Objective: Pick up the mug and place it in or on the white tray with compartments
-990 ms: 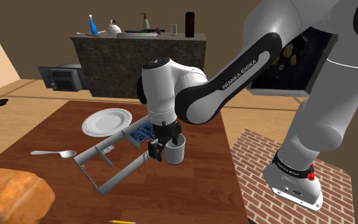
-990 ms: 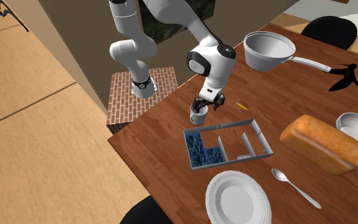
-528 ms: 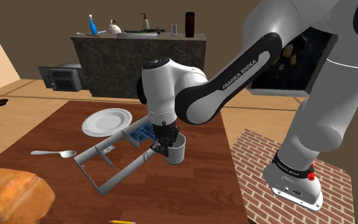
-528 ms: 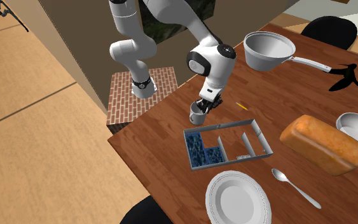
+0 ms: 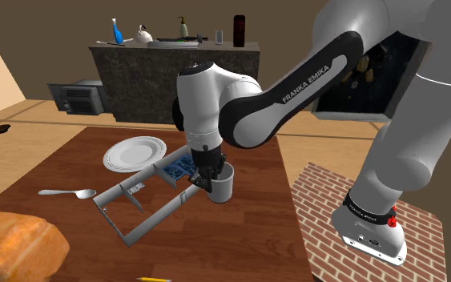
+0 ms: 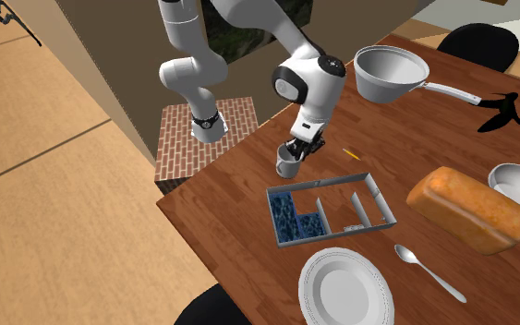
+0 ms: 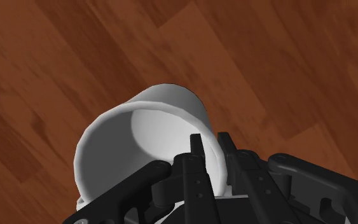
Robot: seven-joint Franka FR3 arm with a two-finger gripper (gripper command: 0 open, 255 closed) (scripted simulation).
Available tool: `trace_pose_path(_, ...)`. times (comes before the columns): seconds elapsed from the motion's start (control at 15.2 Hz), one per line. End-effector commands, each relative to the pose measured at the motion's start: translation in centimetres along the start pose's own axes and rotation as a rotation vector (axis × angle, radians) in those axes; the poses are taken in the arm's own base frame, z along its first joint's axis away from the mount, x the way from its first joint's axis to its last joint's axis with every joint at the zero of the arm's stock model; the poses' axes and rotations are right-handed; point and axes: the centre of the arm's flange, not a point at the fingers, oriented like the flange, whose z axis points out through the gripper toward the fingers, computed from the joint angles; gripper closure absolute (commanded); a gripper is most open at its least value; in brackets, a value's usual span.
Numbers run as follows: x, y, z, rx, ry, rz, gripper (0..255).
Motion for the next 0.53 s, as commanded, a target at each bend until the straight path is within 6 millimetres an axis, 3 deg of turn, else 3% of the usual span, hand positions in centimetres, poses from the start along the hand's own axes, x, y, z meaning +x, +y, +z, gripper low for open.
trace_pose_path(0.0,-0.1,0.1,-1.0,0.000,0.000,0.000,255)
trace_pose_path(0.46,-0.1,0.4,-4.7,0.000,0.000,0.000,255)
